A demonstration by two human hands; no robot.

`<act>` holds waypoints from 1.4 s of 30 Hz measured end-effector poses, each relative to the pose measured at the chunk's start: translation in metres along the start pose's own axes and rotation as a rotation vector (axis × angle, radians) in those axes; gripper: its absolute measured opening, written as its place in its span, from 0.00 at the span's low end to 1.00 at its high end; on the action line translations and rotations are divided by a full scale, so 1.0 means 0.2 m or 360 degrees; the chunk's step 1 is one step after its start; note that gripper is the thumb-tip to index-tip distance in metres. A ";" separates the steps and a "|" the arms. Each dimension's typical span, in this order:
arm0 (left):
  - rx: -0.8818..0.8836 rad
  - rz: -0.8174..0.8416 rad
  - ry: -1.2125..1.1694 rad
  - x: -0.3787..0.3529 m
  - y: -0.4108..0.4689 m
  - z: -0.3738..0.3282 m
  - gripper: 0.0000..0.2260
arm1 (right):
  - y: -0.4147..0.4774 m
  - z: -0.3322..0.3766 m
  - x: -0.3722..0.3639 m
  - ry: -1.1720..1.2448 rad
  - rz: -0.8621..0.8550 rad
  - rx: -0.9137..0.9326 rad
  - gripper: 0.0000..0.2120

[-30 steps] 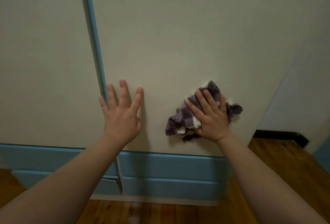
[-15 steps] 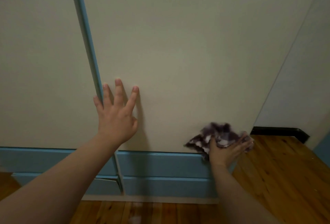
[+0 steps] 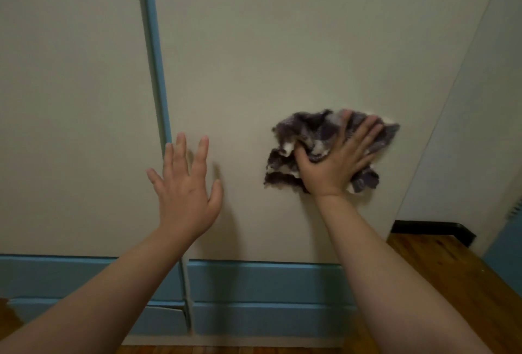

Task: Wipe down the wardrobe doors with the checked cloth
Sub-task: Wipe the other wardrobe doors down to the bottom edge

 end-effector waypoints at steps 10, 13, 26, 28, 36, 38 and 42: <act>-0.0040 -0.0150 -0.0069 0.25 0.12 -0.04 0.32 | 0.09 1.00 -0.27 -0.0159 0.0350 0.1002 0.31; -0.0002 -0.0170 -0.0091 0.27 0.17 -0.03 0.32 | 0.09 1.12 -0.34 -0.0321 0.0516 0.1264 0.28; -0.0205 -0.0298 -0.0106 0.29 0.36 -0.28 0.31 | 0.69 0.81 0.00 -0.0225 0.0168 0.1132 0.34; -0.0258 -0.0305 -0.0082 0.29 0.39 -0.34 0.31 | 0.77 0.66 0.07 -0.0199 0.0111 0.0979 0.34; -0.0428 -0.0352 -0.0077 0.35 0.53 -0.55 0.29 | 1.00 -0.05 0.37 -0.0108 -0.0203 0.0167 0.35; -0.0408 -0.0375 -0.0070 0.37 0.59 -0.59 0.30 | 1.02 -0.14 0.41 -0.0044 -0.0290 0.0008 0.34; -0.0339 -0.0412 -0.0151 0.42 0.64 -0.60 0.31 | 1.06 -0.17 0.44 -0.0022 -0.0408 -0.0207 0.35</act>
Point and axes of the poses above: each hand's wrist, its own y-axis towards the middle knuckle, its own x-axis out of the back of the hand, z = x × y, the point moved 9 cm from there along y, towards the middle knuckle, and after that the axes turned 9 degrees about x, right-handed, at the moved point
